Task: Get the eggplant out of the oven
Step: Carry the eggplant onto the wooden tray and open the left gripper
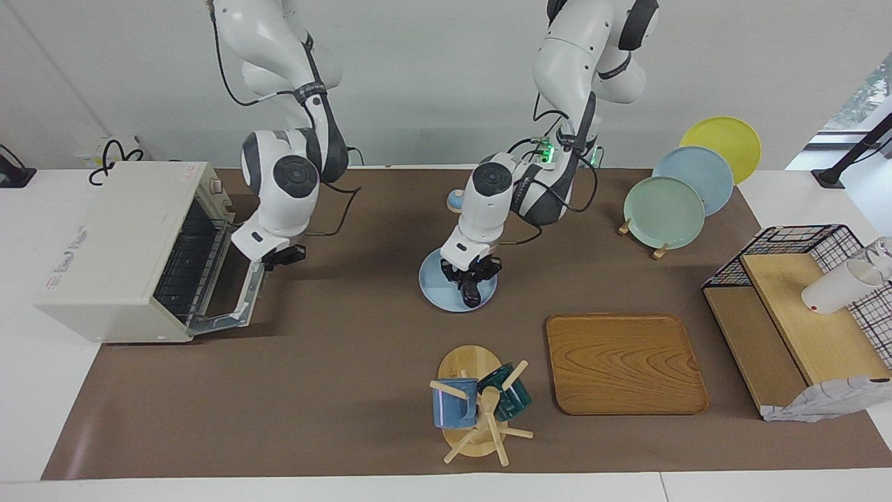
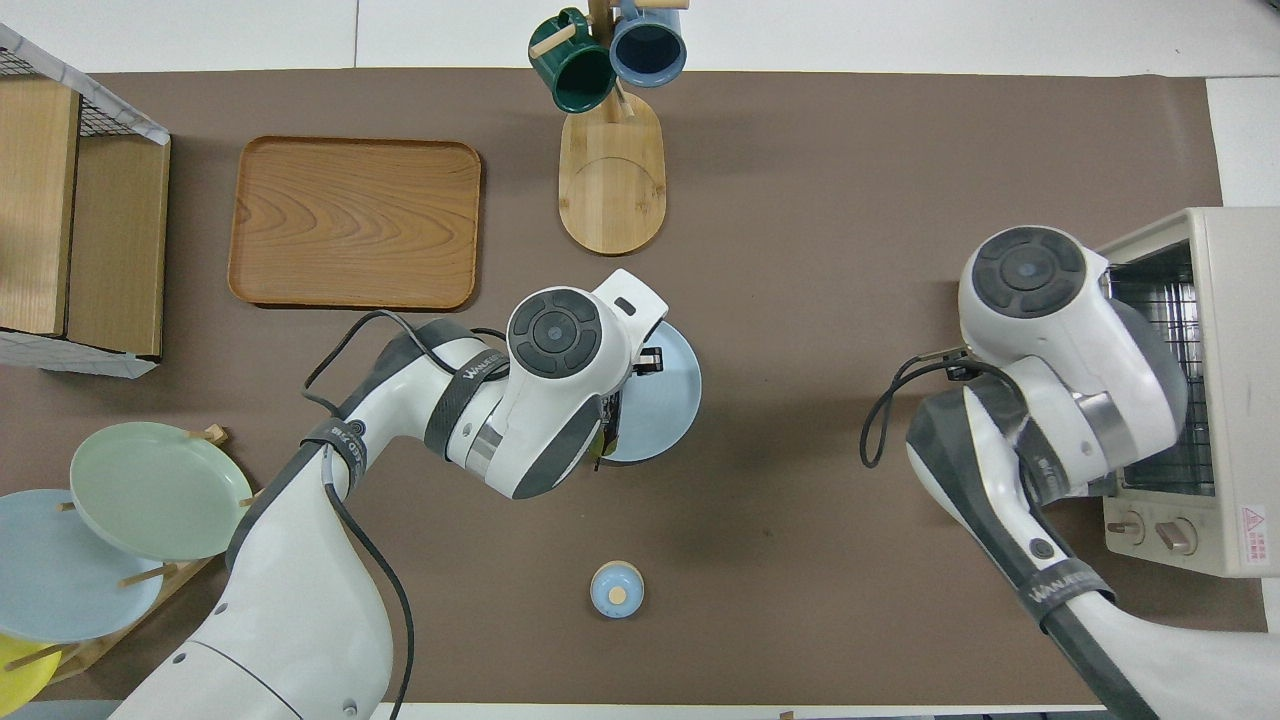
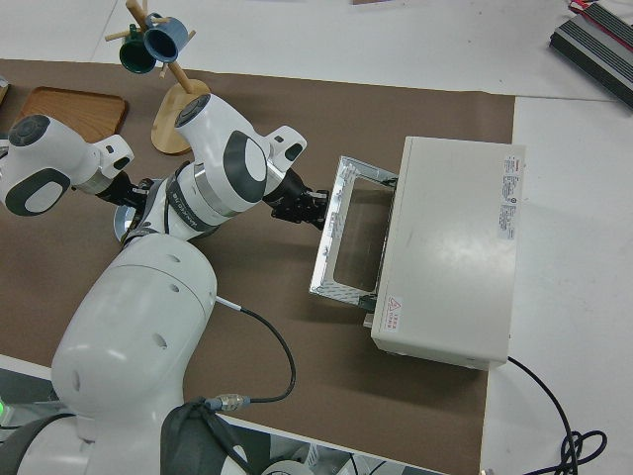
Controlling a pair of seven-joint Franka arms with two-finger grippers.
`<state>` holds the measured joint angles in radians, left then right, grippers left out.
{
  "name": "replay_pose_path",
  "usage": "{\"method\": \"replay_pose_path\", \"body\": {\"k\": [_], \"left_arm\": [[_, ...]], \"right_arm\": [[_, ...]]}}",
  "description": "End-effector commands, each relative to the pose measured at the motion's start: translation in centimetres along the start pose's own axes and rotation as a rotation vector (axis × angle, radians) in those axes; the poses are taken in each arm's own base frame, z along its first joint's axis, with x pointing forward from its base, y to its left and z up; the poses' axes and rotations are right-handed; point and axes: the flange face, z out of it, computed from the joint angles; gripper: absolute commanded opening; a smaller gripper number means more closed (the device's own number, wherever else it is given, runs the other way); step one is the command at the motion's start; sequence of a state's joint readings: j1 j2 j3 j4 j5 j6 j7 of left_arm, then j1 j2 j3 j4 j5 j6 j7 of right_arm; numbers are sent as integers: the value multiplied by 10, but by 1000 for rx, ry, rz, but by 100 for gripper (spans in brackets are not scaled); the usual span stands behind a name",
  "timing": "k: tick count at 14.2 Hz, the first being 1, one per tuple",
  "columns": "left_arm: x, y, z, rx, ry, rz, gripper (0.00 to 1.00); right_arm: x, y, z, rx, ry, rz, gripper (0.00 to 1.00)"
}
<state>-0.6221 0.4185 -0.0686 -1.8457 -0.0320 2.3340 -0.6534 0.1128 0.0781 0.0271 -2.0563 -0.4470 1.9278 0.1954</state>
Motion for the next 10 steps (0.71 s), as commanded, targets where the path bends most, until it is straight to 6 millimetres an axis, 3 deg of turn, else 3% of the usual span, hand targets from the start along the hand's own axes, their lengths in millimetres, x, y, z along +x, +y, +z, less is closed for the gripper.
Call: {"method": "replay_pose_path", "body": {"k": [1, 4, 5, 6, 9, 10], "left_arm": [[20, -15, -42, 13, -4, -40, 0], [81, -68, -104, 20, 39, -87, 0], [106, -99, -119, 30, 37, -62, 0], [127, -130, -130, 20, 47, -19, 0], [168, -216, -116, 10, 65, -17, 0], [179, -231, -108, 7, 75, -13, 0]], "right_arm": [[-14, 101, 5, -23, 22, -40, 0], [-33, 132, -8, 37, 32, -62, 0], [-40, 145, -16, 85, 28, -41, 0], [-41, 150, -40, 194, 48, 7, 1], [-36, 154, -100, 281, 82, 31, 28], [-36, 149, -116, 289, 88, 15, 33]]}}
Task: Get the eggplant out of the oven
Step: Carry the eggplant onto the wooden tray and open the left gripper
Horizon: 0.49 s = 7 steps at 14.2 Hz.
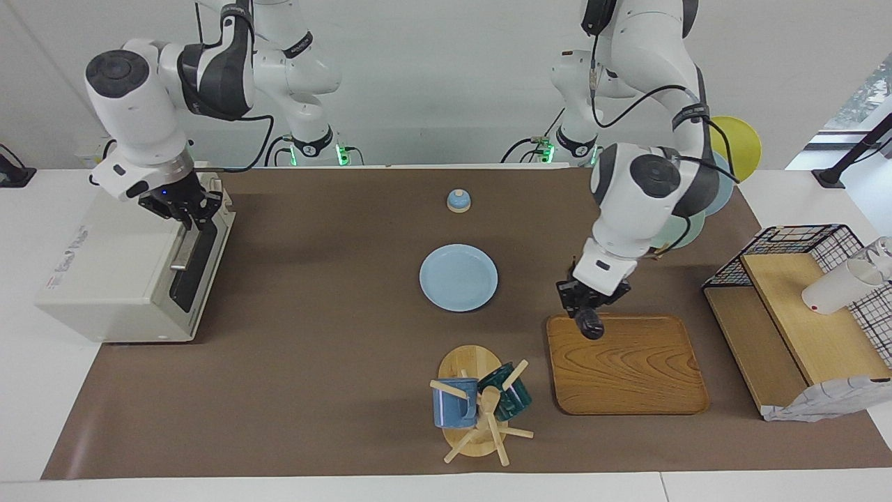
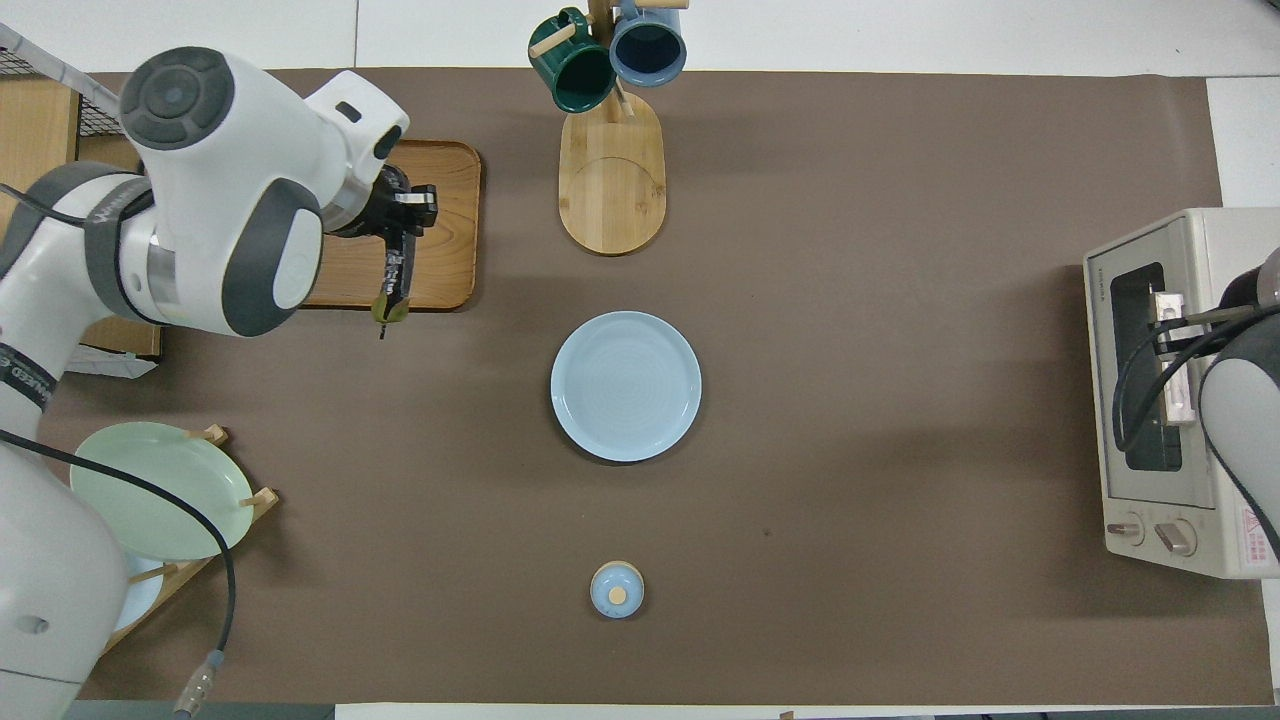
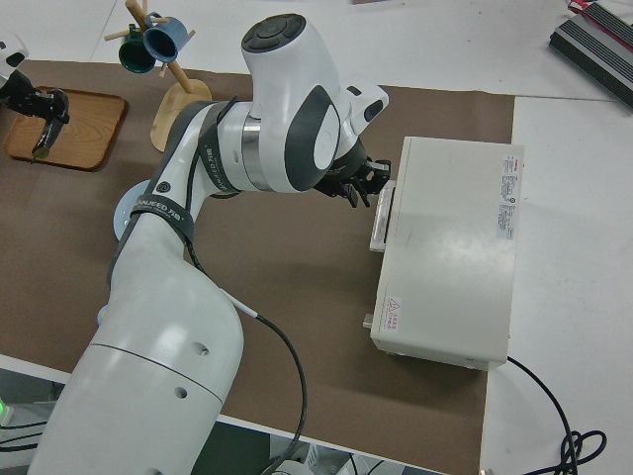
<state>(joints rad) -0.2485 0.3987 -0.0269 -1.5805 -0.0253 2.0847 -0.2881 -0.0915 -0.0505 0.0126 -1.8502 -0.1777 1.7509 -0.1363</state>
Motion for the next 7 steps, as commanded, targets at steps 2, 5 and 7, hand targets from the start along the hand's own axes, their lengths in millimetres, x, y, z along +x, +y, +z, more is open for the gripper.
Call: {"method": "replay_pose_path", "body": {"k": [2, 5, 7], "left_arm": [[47, -51, 54, -18, 24, 8, 0], [71, -102, 79, -18, 59, 1, 0], [68, -100, 90, -20, 80, 19, 0]], "right_arm": [[9, -19, -44, 129, 1, -21, 37], [7, -18, -46, 135, -7, -21, 100], [3, -17, -40, 140, -16, -14, 100]]}}
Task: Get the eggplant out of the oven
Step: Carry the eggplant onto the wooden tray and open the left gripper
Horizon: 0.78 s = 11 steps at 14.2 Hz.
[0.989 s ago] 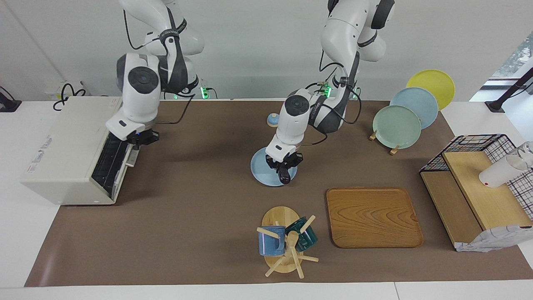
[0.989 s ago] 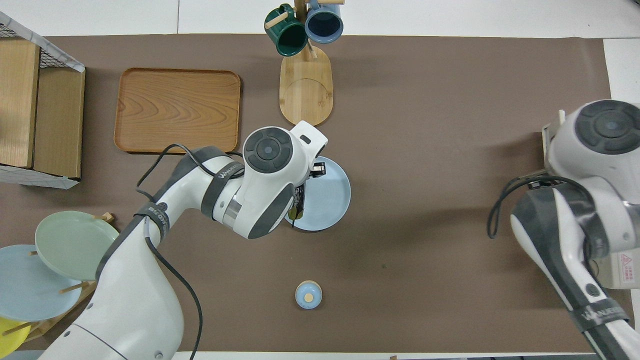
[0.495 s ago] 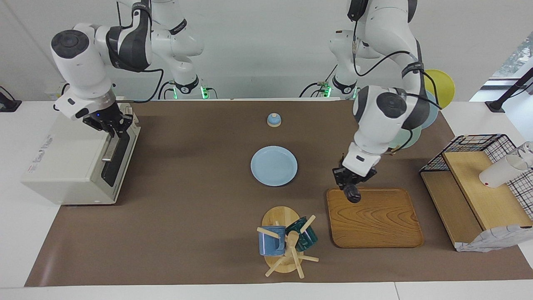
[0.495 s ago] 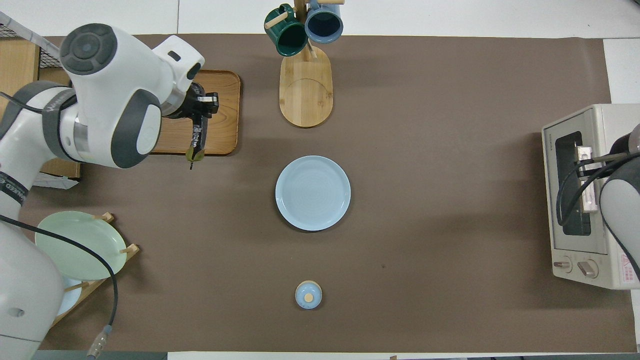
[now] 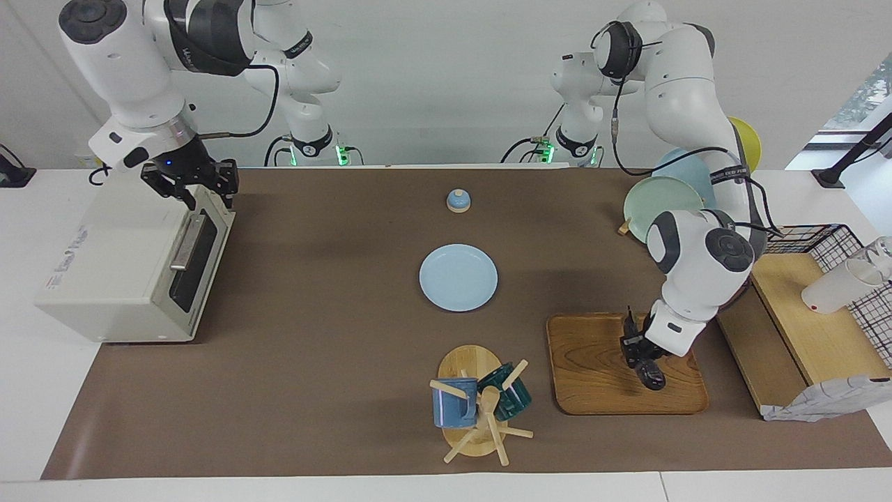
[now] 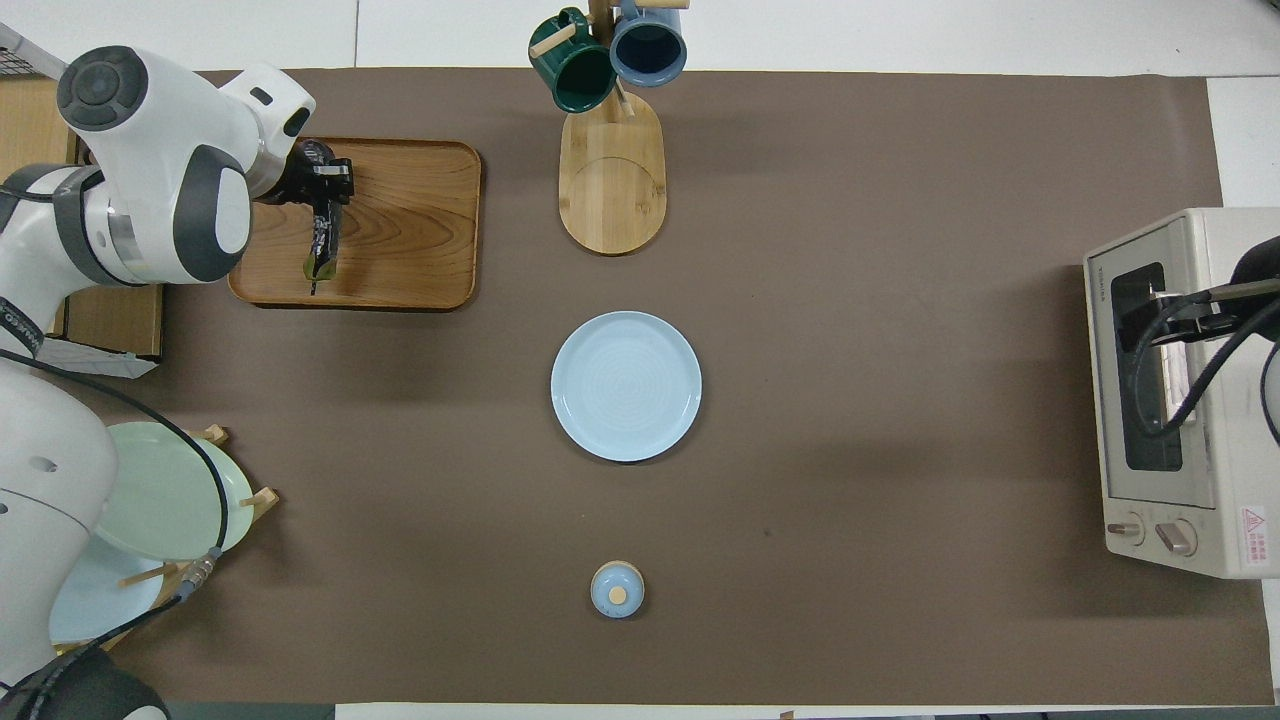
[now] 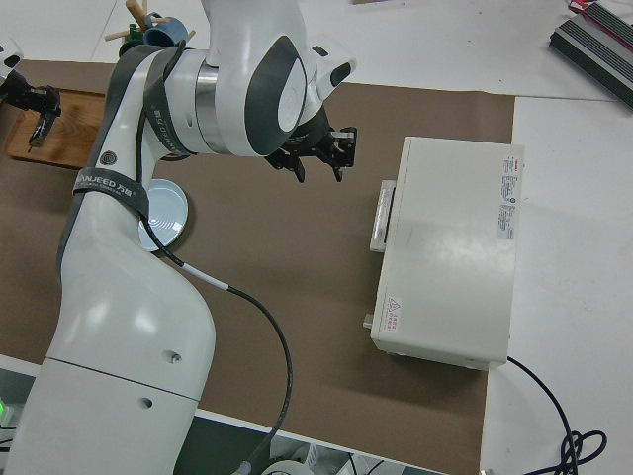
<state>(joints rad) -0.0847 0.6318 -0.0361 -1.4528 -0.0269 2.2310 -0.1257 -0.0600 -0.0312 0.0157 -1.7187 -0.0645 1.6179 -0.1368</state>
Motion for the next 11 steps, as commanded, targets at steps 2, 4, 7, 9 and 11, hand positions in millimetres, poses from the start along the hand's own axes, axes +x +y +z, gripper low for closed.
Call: {"method": "replay_pose_path", "body": {"k": [2, 4, 7, 9, 11], "left_arm": [[3, 4, 3, -19, 25, 24, 0], [1, 4, 1, -9, 9, 38, 99], [2, -2, -10, -7, -21, 32, 100], [3, -4, -55, -20, -6, 5, 100], [-4, -19, -119, -17, 2, -22, 100]], "right_arm": [[-2, 3, 5, 30, -3, -3, 100], [-2, -7, -10, 24, 49, -12, 100], [-11, -4, -24, 18, 82, -5, 100], [-10, 0, -20, 17, 69, 2, 100], [-7, 0, -17, 20, 61, 10, 100]]}}
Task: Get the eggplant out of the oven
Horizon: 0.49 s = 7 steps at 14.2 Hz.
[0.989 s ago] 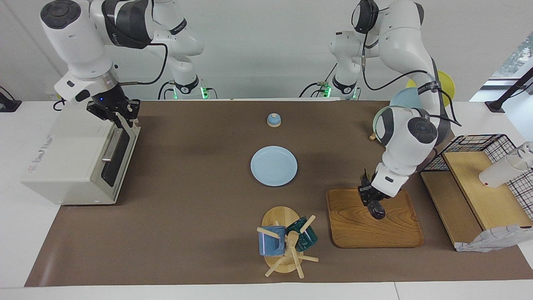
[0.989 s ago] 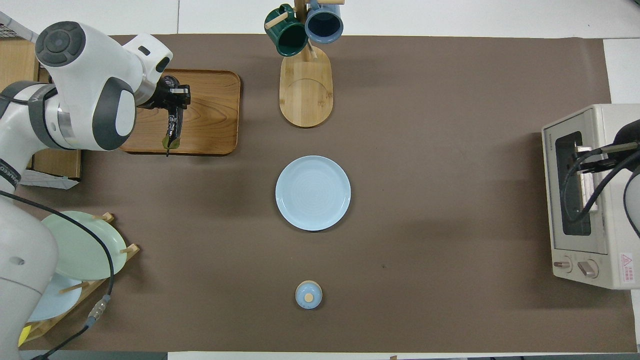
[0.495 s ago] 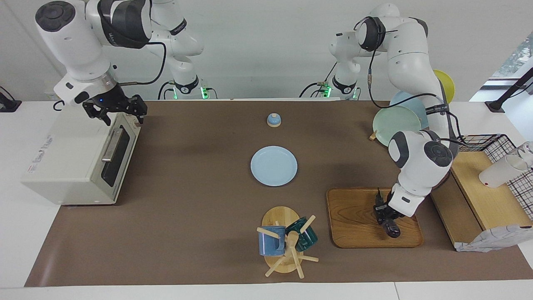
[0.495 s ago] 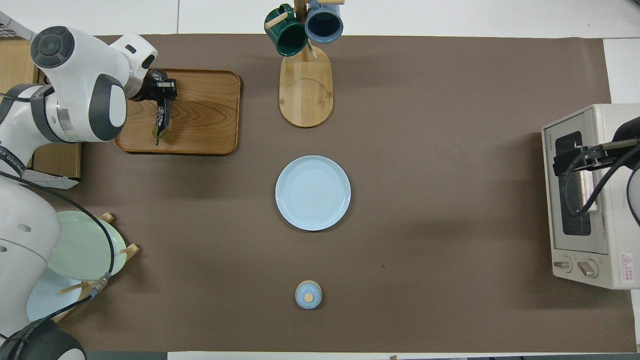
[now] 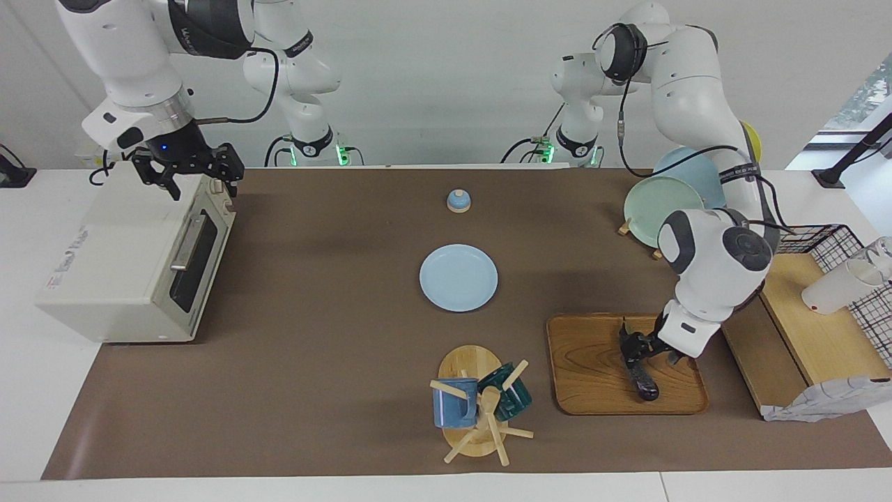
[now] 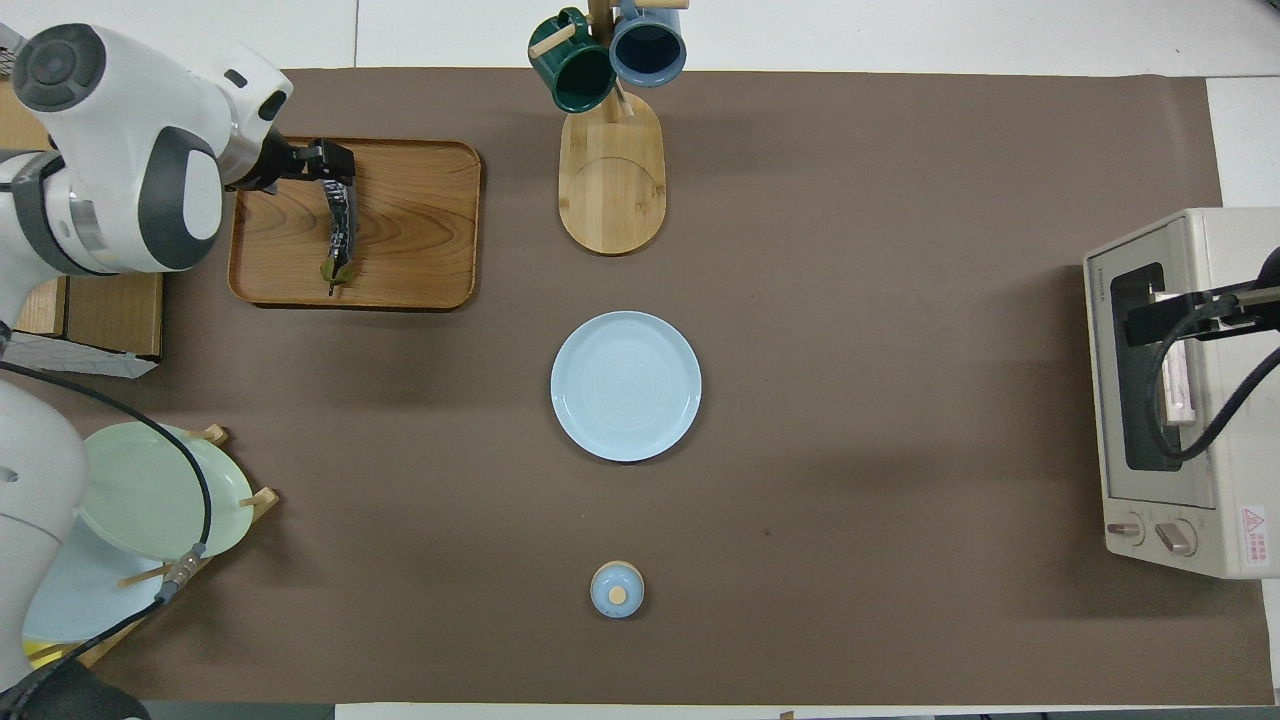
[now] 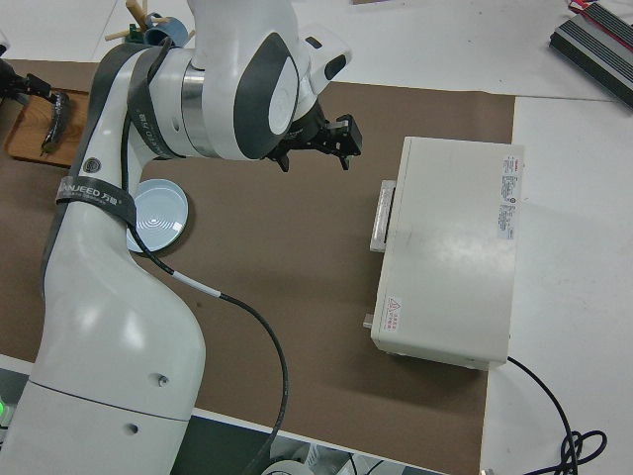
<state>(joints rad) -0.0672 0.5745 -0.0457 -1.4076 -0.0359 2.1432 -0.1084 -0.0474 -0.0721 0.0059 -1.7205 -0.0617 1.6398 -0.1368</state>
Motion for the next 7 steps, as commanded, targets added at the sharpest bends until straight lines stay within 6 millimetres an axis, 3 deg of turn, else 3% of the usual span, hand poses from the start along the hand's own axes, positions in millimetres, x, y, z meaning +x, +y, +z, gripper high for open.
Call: {"method": "replay_pose_path", "body": {"k": [1, 5, 7], "left_arm": [[-17, -27, -97, 3, -30, -44, 100], [-68, -29, -212, 56, -105, -32, 100], [-95, -29, -253, 69, -141, -28, 100]], "right_arm": [[2, 1, 6, 27, 0, 9, 100], [4, -1, 4, 52, 8, 13, 100], [3, -1, 5, 52, 5, 14, 100]]}}
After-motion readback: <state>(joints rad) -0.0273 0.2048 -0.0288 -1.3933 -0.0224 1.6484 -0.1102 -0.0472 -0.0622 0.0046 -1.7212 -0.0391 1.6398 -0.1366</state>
